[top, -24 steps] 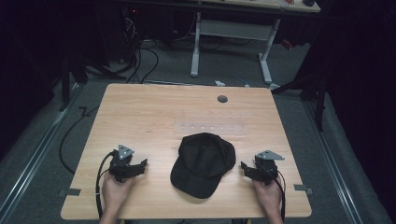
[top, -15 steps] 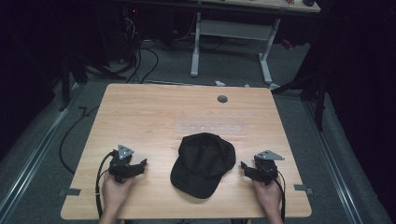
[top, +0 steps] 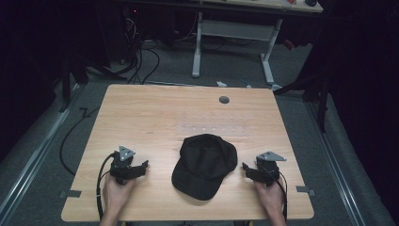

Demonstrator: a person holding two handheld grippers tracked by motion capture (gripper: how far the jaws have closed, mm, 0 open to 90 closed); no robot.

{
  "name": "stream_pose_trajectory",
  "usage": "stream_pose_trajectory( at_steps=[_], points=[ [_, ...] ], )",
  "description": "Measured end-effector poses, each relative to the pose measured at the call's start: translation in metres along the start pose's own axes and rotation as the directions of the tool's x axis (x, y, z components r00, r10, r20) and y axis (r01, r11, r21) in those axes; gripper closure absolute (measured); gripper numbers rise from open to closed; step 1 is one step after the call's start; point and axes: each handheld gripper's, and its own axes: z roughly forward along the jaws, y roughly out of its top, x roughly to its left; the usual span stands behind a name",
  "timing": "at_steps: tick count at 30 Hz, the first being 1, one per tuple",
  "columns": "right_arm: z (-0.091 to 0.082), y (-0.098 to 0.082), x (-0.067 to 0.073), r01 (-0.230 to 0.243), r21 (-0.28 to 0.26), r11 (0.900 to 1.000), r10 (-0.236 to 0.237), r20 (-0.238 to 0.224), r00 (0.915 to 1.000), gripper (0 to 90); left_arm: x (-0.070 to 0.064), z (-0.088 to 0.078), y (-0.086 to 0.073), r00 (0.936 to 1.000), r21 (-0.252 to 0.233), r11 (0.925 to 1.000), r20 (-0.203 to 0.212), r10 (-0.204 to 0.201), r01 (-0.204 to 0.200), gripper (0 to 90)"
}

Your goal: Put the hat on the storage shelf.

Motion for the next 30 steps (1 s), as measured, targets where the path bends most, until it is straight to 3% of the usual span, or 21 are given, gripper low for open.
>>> stream_pose_trajectory(
  at_steps=[24,30],
  points=[
    [-0.0001,0.0001,0.0009,-0.01,0.0,1.0,0.01,0.007,0.9999,33.5,-0.0017,0.0021,0.0022,1.0,0.003,1.0,0.008,0.005,-0.005,25.7],
    [-0.0037,-0.0023,0.0026,-0.023,-0.019,1.0,0.024,0.022,0.9995,44.3,-0.0018,0.0021,0.0019,1.0,-0.001,1.0,0.009,0.004,-0.004,26.1]
  ],
)
